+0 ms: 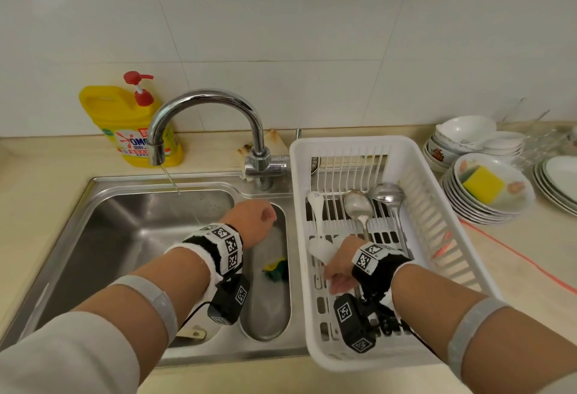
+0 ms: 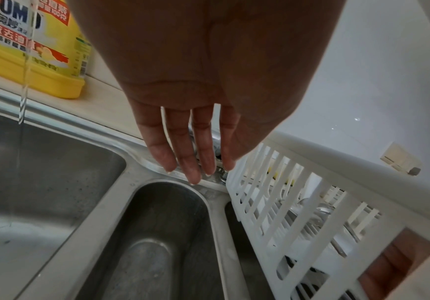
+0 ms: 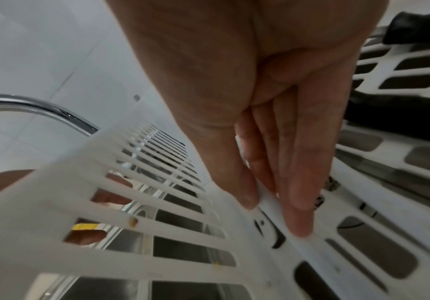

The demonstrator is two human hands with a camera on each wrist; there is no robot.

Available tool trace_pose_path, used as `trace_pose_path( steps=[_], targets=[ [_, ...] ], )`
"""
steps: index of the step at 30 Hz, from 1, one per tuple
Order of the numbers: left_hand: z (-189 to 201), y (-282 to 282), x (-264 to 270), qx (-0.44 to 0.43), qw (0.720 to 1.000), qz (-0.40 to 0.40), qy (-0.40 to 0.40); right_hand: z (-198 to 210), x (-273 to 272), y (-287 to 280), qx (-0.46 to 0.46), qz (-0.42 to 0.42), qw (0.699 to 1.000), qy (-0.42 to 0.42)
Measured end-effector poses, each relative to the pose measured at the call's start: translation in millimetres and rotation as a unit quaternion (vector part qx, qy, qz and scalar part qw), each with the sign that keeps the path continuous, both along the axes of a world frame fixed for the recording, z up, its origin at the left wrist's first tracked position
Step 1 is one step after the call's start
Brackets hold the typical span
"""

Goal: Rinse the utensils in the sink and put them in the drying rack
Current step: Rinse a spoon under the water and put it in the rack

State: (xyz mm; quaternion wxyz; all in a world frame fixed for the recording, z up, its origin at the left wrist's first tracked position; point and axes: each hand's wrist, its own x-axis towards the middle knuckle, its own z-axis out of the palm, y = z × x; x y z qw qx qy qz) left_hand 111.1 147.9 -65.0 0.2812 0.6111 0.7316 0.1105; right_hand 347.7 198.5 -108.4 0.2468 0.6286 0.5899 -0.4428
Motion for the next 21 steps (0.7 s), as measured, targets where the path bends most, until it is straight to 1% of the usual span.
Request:
trace_pose_path(
  steps=[2, 4, 6, 10, 12, 13, 14, 16, 18, 21],
  targets=[
    [-2, -2, 2, -0.001, 1.000, -0.004, 0.001, 10, 3, -8, 0.005, 0.012, 1.000, -0.009],
    [-3, -3, 3, -0.002, 1.000, -0.005, 0.004, 23, 7, -16, 0.009, 0.043, 0.999, -0.028],
    [-3, -4, 5, 0.000, 1.000, -0.004, 0.008, 33, 11, -18, 0.017, 0.046, 0.998, -0.034],
    [-3, -5, 5, -0.002, 1.000, -0.003, 0.012, 53, 14, -20, 0.001, 0.060, 0.998, -0.010],
    [-3, -6, 4, -0.004, 1.000, -0.001, 0.014, 58, 12, -15, 0.016, 0.074, 0.997, -0.012],
    [-2, -6, 3, -0.006, 1.000, 0.003, 0.015, 60, 11, -10, 0.031, 0.069, 0.997, -0.005],
    [-2, -7, 2, -0.008, 1.000, 0.006, 0.016, 62, 9, -4, 0.049, 0.054, 0.997, 0.012],
    [-1, -11, -2, -0.013, 1.000, 0.012, 0.020, 68, 3, 11, 0.122, 0.031, 0.990, 0.058],
    [-1, -16, -9, -0.016, 0.999, 0.018, 0.024, 82, -11, 22, 0.213, 0.068, 0.972, 0.075],
    [0, -27, -24, -0.023, 0.999, 0.032, 0.033, 110, -42, 30, 0.335, 0.130, 0.927, 0.108]
  ],
)
